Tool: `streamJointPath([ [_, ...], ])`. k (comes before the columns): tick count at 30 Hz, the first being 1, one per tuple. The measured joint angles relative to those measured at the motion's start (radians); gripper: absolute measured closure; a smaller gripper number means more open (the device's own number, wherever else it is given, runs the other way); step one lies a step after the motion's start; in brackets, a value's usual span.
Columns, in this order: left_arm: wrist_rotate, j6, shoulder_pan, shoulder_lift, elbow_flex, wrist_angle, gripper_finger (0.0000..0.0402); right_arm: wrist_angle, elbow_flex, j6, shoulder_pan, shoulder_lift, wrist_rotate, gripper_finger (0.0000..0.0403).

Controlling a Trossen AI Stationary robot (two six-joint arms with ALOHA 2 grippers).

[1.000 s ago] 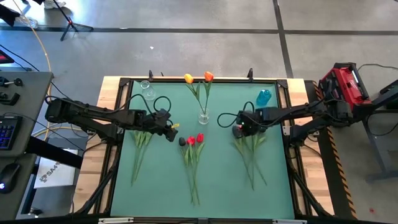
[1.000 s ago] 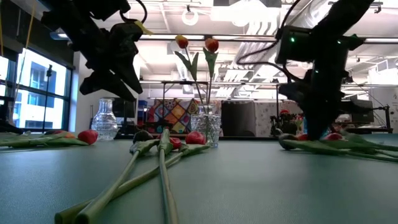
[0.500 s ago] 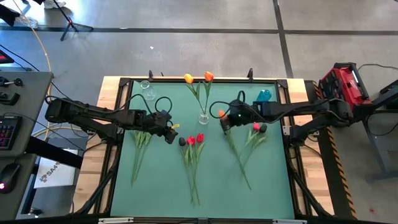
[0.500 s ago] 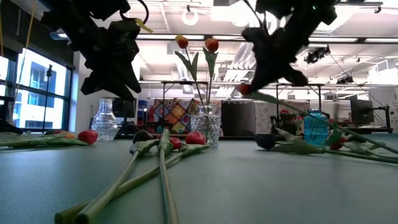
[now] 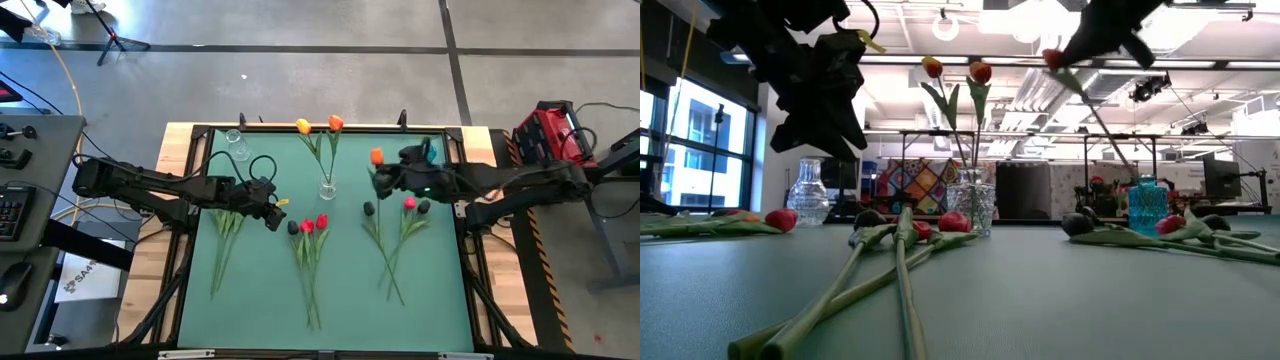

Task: Sort flowers into vase by color
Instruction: Put the orange tulip into the right transparent vase

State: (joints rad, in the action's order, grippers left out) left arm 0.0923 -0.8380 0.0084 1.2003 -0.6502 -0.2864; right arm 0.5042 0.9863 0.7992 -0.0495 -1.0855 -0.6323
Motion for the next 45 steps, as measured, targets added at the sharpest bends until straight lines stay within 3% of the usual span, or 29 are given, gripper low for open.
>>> streamJointPath([
  [5, 0.015, 0.022, 0.030, 0.000, 0.000, 0.005, 0.0282, -0.222, 0.000, -0.256, -0.003, 0.028, -0.010, 0.0403],
  [17, 0.023, 0.031, 0.051, 0.000, 0.000, 0.031, 0.0282, -0.847, -0.002, -0.801, 0.061, -0.100, -0.031, 0.0403],
  [22, 0.023, 0.047, 0.051, 0.000, 0.000, 0.030, 0.0282, -0.973, -0.002, -0.811, 0.123, -0.195, 0.090, 0.0403],
  [27, 0.024, 0.010, 0.051, -0.011, 0.000, 0.028, 0.0282, -1.061, -0.003, -0.815, 0.135, -0.252, 0.127, 0.0403],
  [45, 0.022, -0.014, 0.052, -0.022, 0.000, 0.009, 0.0282, -1.015, -0.003, -0.799, 0.187, -0.356, 0.214, 0.0403],
])
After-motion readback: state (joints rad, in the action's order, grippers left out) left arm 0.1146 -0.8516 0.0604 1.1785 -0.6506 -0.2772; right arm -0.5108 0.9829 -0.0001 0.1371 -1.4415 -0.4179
